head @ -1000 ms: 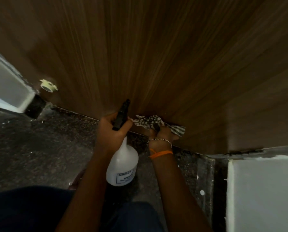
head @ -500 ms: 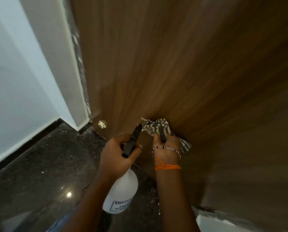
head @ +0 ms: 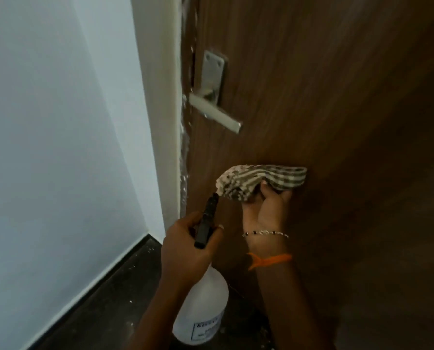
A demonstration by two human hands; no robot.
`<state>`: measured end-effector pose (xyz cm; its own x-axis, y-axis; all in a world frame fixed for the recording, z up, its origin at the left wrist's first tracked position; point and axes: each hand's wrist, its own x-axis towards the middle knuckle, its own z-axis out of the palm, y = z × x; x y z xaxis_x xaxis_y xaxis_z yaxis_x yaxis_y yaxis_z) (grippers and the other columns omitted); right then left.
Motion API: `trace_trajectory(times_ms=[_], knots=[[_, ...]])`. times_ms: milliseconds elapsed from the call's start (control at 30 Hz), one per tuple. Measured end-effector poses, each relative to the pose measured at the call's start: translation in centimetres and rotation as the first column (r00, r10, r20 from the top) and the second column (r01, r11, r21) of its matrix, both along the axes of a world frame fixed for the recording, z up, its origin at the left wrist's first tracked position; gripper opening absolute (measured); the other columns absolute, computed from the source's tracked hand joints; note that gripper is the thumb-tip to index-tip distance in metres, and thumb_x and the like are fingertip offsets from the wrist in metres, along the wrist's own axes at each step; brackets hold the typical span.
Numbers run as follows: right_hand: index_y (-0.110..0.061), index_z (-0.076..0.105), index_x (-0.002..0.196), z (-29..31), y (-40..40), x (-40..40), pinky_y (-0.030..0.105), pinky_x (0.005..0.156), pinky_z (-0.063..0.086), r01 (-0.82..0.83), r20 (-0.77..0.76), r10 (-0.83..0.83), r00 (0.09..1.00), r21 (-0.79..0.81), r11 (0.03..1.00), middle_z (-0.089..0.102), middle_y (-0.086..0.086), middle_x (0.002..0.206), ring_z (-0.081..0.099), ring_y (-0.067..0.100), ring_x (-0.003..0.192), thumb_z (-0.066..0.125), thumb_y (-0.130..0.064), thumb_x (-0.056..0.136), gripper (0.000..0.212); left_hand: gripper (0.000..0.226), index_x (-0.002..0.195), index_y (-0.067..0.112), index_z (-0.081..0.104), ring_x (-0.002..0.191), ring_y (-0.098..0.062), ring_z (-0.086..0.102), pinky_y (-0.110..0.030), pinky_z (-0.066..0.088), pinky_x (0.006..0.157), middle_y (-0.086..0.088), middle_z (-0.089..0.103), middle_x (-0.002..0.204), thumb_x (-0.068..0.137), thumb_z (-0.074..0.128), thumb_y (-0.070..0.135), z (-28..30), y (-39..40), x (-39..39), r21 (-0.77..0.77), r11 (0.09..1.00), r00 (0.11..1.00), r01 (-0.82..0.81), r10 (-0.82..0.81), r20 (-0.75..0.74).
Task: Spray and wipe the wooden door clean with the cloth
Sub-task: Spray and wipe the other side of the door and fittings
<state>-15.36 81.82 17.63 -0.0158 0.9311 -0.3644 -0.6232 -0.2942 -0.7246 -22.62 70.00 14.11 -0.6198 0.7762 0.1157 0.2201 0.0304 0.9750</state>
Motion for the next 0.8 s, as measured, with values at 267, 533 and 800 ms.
trace_trajectory(times_ms=[267, 533, 800], knots=[[-0.019, 0.045, 0.132, 10.4, 0.2, -4.0, 0.019, 0.094, 0.045, -0.112, 0.474, -0.212, 0.854, 0.568, 0.816, 0.054, -0.004, 0.126, 0.054, 0.006, 0.112, 0.046, 0.004, 0.093, 0.045, 0.030, 0.063, 0.027, 0.059, 0.048, -0.012, 0.054, -0.030, 0.045, 0.053, 0.012, 0.055, 0.049, 0.068, 0.055, 0.056, 7.8, 2.8, -6.9, 0.007, 0.998, 0.997, 0.064, -0.063, -0.048], [-0.032, 0.049, 0.134, 9.8, 4.2, -9.7, 0.038, 0.085, 0.042, -0.772, 0.843, -0.517, -0.149, 0.227, 0.594, 0.050, 0.003, 0.123, 0.045, 0.024, 0.108, 0.048, -0.012, 0.092, 0.046, 0.028, 0.058, 0.027, 0.054, 0.052, -0.016, 0.054, -0.039, 0.048, 0.057, 0.008, 0.053, 0.051, 0.065, 0.059, 0.054, 10.2, 6.2, -11.3, -0.031, 0.986, 0.986, 0.164, -0.165, -0.011], [-0.021, 0.059, 0.122, 7.5, 2.9, -6.9, 0.040, 0.067, 0.054, -0.783, 0.793, -0.600, -0.108, 0.304, 0.543, 0.059, 0.013, 0.119, 0.057, 0.032, 0.094, 0.038, -0.023, 0.084, 0.043, 0.024, 0.061, 0.031, 0.054, 0.051, -0.002, 0.057, -0.023, 0.045, 0.058, 0.020, 0.059, 0.052, 0.067, 0.059, 0.054, 10.3, 8.2, -12.6, 0.016, 0.973, 0.973, 0.230, -0.230, 0.001]])
